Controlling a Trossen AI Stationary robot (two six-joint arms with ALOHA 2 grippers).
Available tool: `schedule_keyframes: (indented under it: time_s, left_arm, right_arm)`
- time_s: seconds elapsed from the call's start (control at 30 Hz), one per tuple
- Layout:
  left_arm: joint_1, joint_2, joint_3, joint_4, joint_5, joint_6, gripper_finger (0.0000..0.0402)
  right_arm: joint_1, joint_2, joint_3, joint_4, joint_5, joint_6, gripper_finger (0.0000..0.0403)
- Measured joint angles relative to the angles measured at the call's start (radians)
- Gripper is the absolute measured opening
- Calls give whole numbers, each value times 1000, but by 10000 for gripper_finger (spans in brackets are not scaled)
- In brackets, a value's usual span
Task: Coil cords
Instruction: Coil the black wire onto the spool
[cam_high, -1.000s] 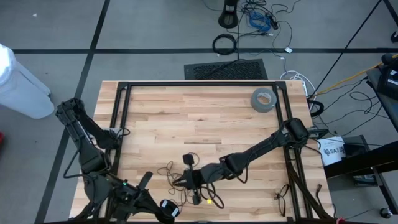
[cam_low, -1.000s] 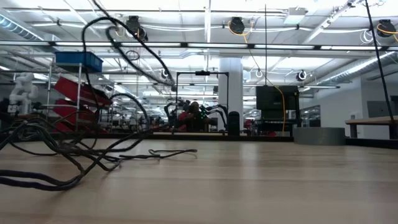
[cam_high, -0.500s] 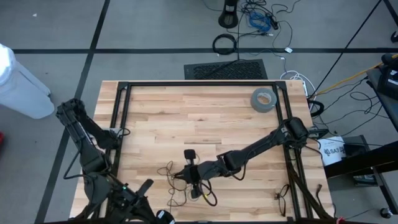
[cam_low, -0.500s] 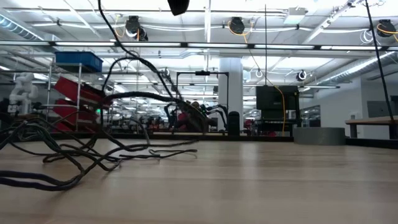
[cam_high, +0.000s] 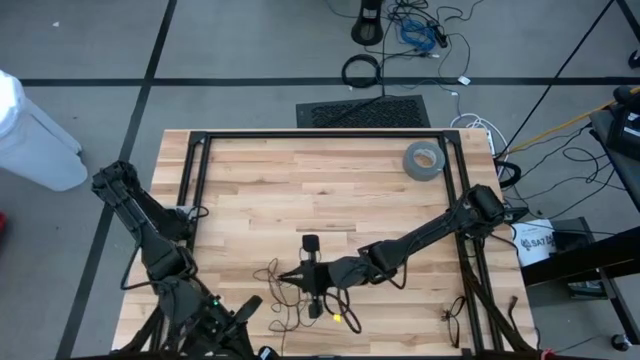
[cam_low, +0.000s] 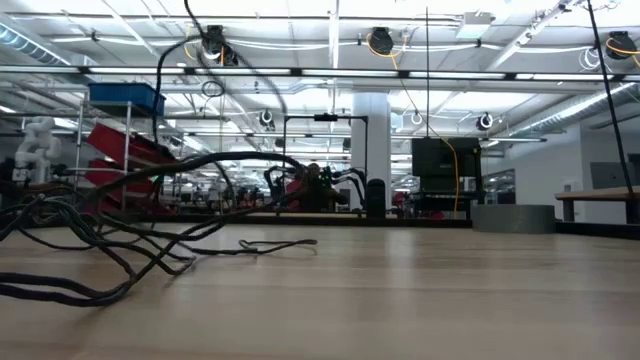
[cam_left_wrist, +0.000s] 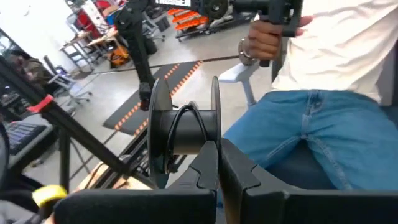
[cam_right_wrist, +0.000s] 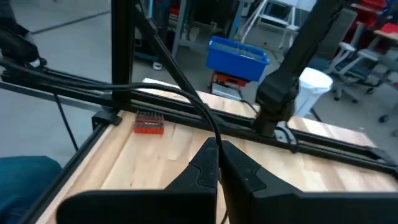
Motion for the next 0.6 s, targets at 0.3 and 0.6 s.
schedule_keyframes:
  time_s: [0.3, 0.6]
  left_arm:
    - [50, 35, 0, -2, 83, -8, 2]
    - [68, 37, 0, 26, 80, -24, 2]
  right_arm:
    - [25, -52, 0, -45, 17, -7, 0]
    - [24, -52, 0, -230, 10, 22, 0]
